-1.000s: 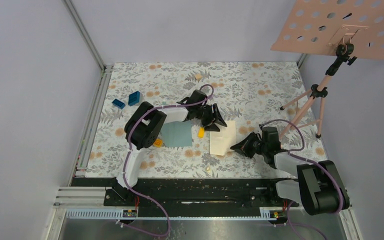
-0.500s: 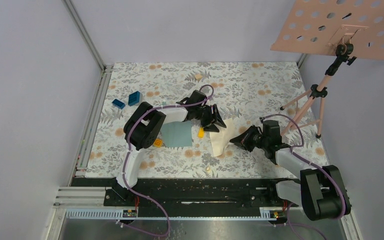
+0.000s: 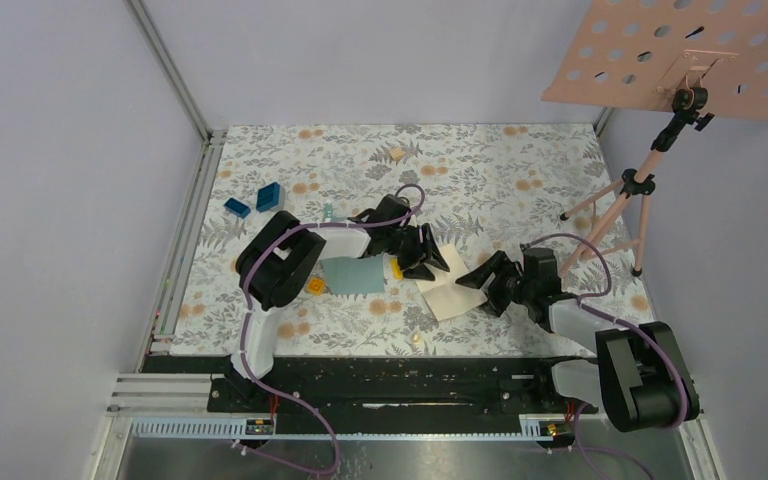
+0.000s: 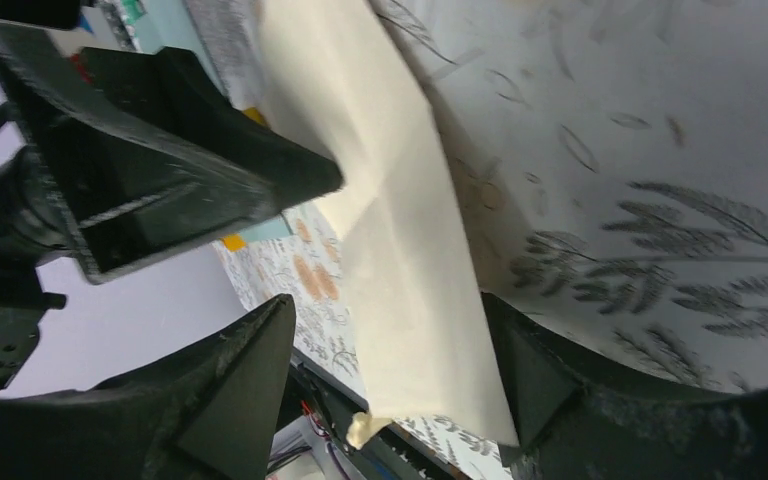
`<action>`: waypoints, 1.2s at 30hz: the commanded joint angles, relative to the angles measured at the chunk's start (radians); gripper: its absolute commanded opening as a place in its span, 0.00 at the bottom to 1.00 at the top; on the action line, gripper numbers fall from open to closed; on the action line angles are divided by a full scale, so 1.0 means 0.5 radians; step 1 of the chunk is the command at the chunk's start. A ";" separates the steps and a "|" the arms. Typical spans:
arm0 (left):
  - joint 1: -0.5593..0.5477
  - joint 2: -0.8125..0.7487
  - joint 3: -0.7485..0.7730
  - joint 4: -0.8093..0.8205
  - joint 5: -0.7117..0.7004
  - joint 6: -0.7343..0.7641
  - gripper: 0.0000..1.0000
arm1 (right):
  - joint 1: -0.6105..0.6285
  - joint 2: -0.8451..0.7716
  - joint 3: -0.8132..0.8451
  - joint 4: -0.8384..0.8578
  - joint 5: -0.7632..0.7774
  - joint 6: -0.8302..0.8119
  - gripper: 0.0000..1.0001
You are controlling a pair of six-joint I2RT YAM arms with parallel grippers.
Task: Place the letter into the envelope and seal it
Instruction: Fold the letter at the center of the board.
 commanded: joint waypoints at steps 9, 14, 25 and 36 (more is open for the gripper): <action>-0.100 -0.064 -0.230 0.099 -0.263 -0.200 0.54 | 0.129 -0.534 -0.399 -0.037 0.379 0.248 0.71; -0.156 -0.023 -0.311 0.374 -0.193 -0.387 0.53 | 0.254 -0.800 -0.558 0.002 0.584 0.431 0.63; -0.241 -0.173 -0.524 0.541 -0.363 -0.605 0.52 | 0.418 -1.045 -0.633 -0.021 0.893 0.666 0.47; -0.426 -0.393 -0.694 0.650 -0.511 -0.790 0.52 | 0.557 -1.262 -0.424 -0.625 1.179 0.519 0.00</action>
